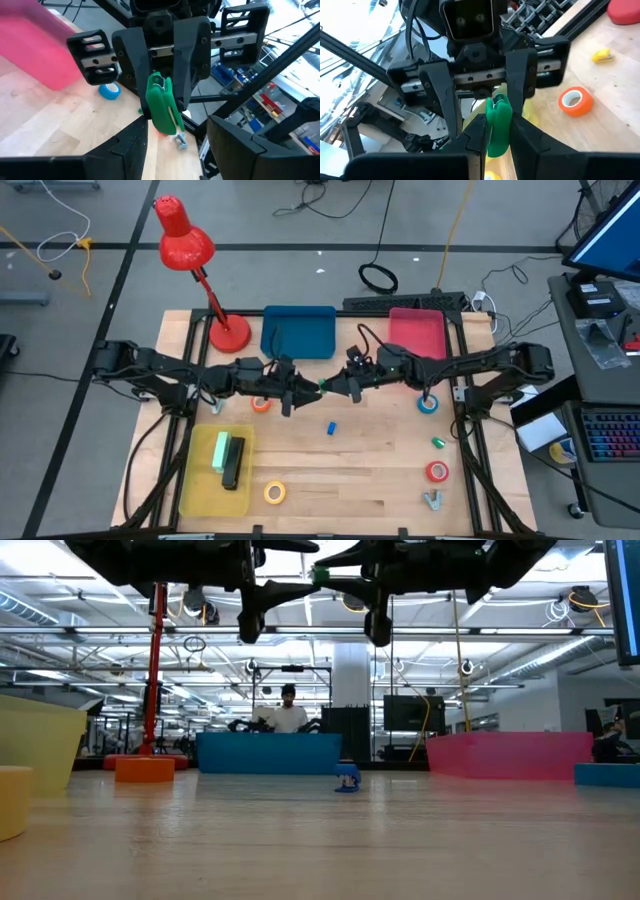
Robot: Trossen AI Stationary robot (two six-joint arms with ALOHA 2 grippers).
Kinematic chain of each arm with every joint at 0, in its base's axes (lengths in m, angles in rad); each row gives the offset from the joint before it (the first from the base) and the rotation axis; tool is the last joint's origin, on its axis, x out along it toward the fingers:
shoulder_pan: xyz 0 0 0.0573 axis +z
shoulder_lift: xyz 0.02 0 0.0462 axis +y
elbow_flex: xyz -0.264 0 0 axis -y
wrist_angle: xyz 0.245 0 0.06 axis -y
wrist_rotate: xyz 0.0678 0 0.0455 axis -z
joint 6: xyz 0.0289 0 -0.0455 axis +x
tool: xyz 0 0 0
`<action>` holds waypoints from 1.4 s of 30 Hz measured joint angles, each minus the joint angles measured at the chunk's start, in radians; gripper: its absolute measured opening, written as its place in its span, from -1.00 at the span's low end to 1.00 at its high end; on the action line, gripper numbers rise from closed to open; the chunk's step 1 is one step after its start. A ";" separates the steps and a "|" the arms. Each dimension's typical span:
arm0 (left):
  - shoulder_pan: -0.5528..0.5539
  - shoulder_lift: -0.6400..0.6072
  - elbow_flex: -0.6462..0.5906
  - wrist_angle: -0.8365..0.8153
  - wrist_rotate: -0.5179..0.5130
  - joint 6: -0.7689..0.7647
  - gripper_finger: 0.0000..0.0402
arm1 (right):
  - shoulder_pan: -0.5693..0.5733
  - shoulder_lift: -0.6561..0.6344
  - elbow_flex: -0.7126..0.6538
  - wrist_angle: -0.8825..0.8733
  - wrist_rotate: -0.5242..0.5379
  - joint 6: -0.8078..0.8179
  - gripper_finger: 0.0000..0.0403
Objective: Pick and place Stapler, Stapler remover, tape
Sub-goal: Put the green stapler into the yellow bin
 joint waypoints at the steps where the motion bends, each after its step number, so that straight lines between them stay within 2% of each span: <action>1: 0.000 -0.001 0.000 -0.002 -0.003 0.001 0.01 | 0.000 0.002 0.005 -0.004 -0.001 -0.003 -0.77; 11: 0.002 -0.002 0.003 -0.003 -0.074 0.008 0.01 | 0.001 0.004 0.015 -0.035 -0.026 -0.008 -0.77; 23: 0.005 -0.002 0.011 -0.063 -0.018 -0.006 0.01 | 0.000 0.004 0.015 -0.036 -0.034 0.001 -0.77; 27: 0.018 -0.002 0.011 -0.033 -0.017 -0.008 0.01 | 0.003 0.003 0.015 -0.040 -0.051 0.005 -0.77; 33: 0.012 -0.002 0.011 -0.073 0.049 -0.044 0.01 | 0.002 0.003 0.015 -0.043 -0.052 0.005 -0.77; 42: 0.000 -0.002 0.011 -0.088 0.019 -0.046 0.01 | 0.002 0.003 0.015 -0.042 -0.051 0.020 -0.77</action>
